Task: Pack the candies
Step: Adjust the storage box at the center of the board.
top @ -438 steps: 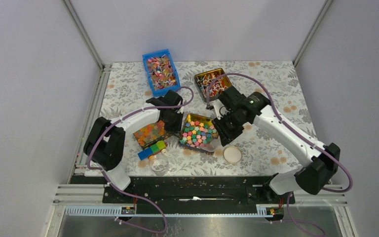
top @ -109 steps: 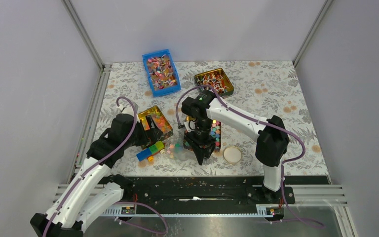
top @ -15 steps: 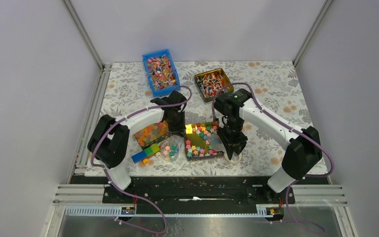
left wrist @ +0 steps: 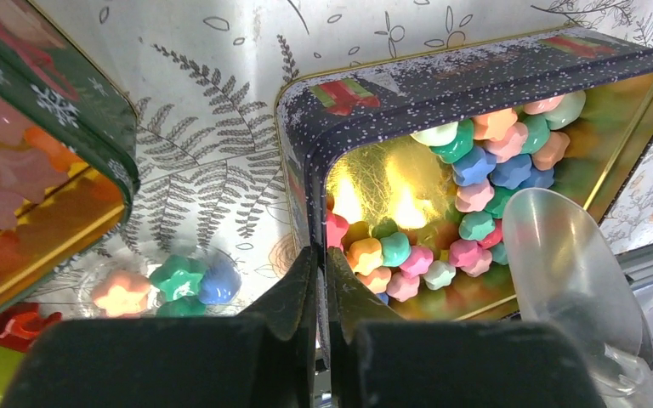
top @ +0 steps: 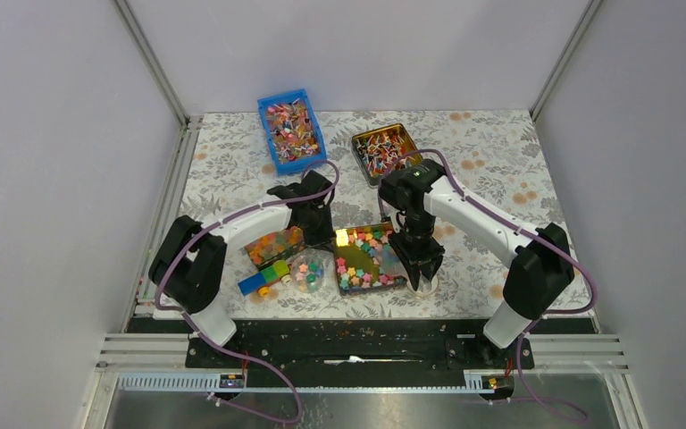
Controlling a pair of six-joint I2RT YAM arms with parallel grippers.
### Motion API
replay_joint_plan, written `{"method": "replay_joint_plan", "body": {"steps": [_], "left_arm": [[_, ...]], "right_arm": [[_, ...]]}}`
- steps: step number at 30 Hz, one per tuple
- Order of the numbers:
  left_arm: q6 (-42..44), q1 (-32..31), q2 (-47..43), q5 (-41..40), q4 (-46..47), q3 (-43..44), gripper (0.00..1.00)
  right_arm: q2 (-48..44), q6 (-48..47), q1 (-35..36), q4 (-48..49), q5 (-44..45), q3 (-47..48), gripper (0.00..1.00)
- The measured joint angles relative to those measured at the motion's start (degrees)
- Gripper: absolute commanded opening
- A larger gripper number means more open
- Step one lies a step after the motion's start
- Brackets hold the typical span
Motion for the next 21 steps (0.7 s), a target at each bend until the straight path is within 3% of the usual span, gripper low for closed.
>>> {"method": "replay_joint_plan", "body": {"steps": [3, 6, 10, 16, 21], "left_arm": [[-2.2, -0.5, -0.6, -0.1, 0.4, -0.9, 0.03], [-2.8, -0.9, -1.7, 0.0, 1.5, -2.3, 0.42], [2.1, -1.2, -2.6, -0.6, 0.3, -2.0, 0.59], [18.1, -1.2, -1.4, -3.6, -5.7, 7.6, 0.62], [29.2, -1.2, 3.3, -5.2, -6.6, 15.3, 0.57]], "right_arm": [[0.3, 0.0, 0.5, -0.1, 0.4, 0.8, 0.00], [0.5, 0.0, 0.8, -0.1, 0.7, 0.9, 0.00], [0.6, 0.2, 0.8, -0.1, 0.9, 1.0, 0.00], [0.6, 0.4, 0.9, -0.1, 1.0, 1.4, 0.00], [0.5, 0.5, 0.9, -0.1, 1.9, 1.4, 0.00]]}}
